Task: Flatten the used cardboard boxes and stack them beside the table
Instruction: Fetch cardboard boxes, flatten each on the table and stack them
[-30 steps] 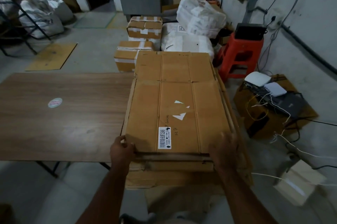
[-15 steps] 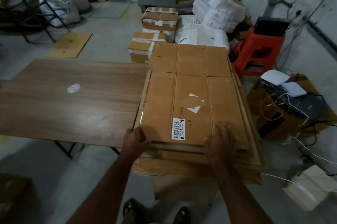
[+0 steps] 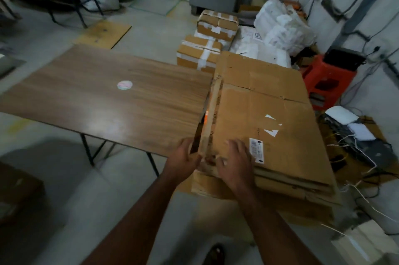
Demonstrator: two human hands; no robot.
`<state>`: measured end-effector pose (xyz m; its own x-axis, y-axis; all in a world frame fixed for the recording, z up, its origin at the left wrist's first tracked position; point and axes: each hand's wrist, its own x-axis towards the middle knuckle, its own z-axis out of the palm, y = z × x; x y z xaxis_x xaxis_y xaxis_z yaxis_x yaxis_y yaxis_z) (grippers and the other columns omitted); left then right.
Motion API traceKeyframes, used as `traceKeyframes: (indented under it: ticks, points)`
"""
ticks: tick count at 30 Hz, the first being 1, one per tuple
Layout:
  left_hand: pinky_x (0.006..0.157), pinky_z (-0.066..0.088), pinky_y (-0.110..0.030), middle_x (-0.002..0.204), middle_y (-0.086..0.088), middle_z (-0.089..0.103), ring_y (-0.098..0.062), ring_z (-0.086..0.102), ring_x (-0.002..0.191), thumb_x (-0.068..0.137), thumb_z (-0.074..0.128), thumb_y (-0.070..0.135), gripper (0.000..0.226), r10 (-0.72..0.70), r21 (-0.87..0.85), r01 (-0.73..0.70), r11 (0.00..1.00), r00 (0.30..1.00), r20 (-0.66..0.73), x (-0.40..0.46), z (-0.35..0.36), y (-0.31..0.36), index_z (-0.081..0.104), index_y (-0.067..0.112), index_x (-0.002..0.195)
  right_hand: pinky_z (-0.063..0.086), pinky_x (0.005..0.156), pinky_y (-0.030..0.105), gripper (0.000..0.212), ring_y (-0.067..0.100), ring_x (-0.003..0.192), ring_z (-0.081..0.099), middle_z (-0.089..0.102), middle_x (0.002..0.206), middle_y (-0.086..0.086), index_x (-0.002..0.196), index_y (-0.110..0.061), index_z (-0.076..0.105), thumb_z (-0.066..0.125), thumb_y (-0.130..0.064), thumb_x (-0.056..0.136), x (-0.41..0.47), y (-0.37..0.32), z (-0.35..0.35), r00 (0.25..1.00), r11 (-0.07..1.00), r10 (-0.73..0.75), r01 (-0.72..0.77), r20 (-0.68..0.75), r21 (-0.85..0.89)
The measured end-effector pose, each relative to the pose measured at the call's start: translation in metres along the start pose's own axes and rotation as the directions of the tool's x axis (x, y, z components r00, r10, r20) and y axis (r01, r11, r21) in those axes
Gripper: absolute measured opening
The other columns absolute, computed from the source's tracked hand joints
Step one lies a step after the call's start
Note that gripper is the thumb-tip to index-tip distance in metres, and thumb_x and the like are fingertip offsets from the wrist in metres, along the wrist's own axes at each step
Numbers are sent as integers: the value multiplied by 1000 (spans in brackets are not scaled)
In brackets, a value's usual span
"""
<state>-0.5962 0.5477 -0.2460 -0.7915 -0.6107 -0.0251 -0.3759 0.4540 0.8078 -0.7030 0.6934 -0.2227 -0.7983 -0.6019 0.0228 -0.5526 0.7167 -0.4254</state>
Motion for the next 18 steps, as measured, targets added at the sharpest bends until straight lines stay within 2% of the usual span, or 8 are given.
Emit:
traceKeyframes:
  ticks: [2,5,9,11,14,18]
  points:
    - [98,46,-29,138,-6,59,-22,58,123,88,59,50,66,27,27,-25,999,996,-82,-18,-44,-22,56,9,140,44,102,48,46,32,129,51,56,138,8,128,-15,61,60,-35,88,-7,-49,17,998,997,-63,64,-22,49]
    - [89,48,-24,119,-8,69,-22,67,106,87,61,37,49,49,56,-38,998,976,-213,-48,-129,-61,66,7,126,50,93,47,52,35,116,60,63,123,10,119,-14,66,48,-46,81,-18,-138,49,979,969,-199,203,-41,143]
    - [82,47,-23,102,-6,73,-22,68,93,87,62,29,35,3,117,62,991,872,-489,-103,-239,-117,71,7,112,50,96,46,46,36,115,61,65,120,13,118,-11,67,59,-36,80,-33,-264,97,913,882,-406,383,29,274]
    - [78,43,-21,98,-5,73,-20,67,91,88,61,30,31,-67,99,157,983,798,-599,-140,-286,-145,71,9,108,51,94,48,43,35,113,62,66,117,8,115,-15,67,60,-37,79,-45,-328,122,845,814,-530,486,64,319]
    - [77,52,-31,96,0,72,-18,66,88,87,60,29,27,-163,59,295,954,670,-725,-203,-340,-185,71,12,105,53,90,48,38,32,109,64,67,114,6,113,-17,67,61,-38,82,-69,-418,161,699,676,-708,629,102,384]
    - [76,55,-31,95,4,71,-11,66,86,91,62,30,21,-312,-77,484,872,425,-850,-291,-391,-233,70,16,104,52,92,42,38,32,109,63,66,115,9,116,-12,67,62,-35,86,-119,-518,206,476,492,-864,730,162,475]
